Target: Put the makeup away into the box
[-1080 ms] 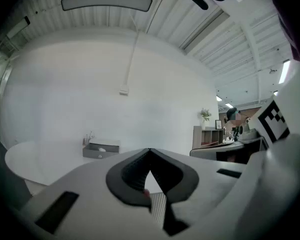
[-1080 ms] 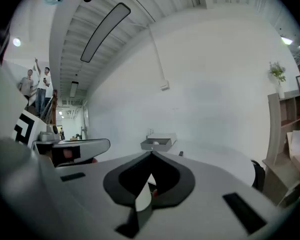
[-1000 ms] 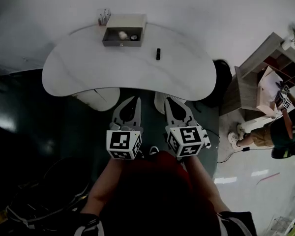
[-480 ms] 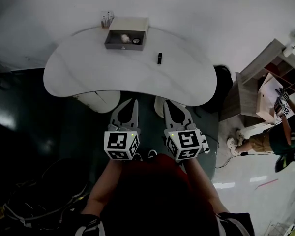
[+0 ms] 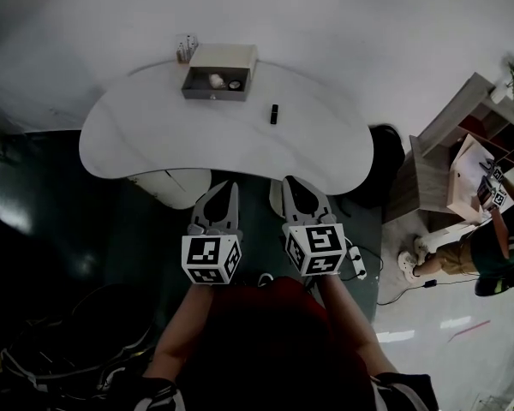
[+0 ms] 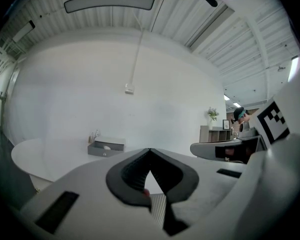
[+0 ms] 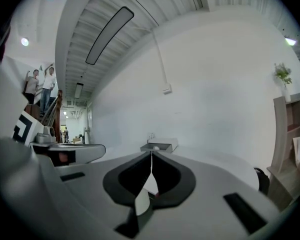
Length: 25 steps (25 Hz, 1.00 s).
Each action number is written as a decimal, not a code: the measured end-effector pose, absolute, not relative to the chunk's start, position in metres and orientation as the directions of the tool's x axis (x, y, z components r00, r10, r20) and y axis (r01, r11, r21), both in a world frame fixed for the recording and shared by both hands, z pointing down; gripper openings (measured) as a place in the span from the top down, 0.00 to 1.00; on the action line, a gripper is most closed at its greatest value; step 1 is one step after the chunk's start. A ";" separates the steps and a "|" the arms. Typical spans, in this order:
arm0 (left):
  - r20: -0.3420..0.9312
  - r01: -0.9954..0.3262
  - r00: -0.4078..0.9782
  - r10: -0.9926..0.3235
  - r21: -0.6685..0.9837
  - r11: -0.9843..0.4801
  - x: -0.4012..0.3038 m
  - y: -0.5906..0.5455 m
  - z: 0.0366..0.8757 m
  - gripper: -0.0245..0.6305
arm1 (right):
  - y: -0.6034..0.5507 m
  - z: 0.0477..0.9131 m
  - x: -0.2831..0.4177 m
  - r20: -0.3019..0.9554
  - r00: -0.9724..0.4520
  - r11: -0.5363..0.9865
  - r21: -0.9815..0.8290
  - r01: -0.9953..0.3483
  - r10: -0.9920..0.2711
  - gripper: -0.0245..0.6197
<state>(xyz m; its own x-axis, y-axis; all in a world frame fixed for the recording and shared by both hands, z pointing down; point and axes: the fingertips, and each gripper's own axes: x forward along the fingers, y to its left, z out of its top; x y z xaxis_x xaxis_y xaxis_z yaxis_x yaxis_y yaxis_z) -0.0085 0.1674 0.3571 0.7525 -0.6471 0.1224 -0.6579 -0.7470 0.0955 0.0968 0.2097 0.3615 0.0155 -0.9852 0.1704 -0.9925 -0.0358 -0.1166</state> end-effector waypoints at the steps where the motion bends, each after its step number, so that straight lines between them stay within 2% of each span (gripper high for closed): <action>1: 0.122 -0.659 0.751 -0.648 0.093 -0.746 -0.007 0.168 0.357 0.93 | 0.210 0.362 0.098 0.173 0.011 -0.031 -0.116 -0.993 -0.985 0.94; 18: 0.135 -0.680 0.731 -0.668 0.078 -0.729 0.000 0.168 0.360 0.93 | 0.209 0.361 0.101 0.157 0.016 -0.027 -0.069 -0.997 -0.987 0.93; 25: 0.146 -0.698 0.714 -0.685 0.080 -0.711 -0.006 0.168 0.367 0.93 | 0.210 0.370 0.100 0.184 0.002 -0.015 -0.065 -0.998 -0.983 0.84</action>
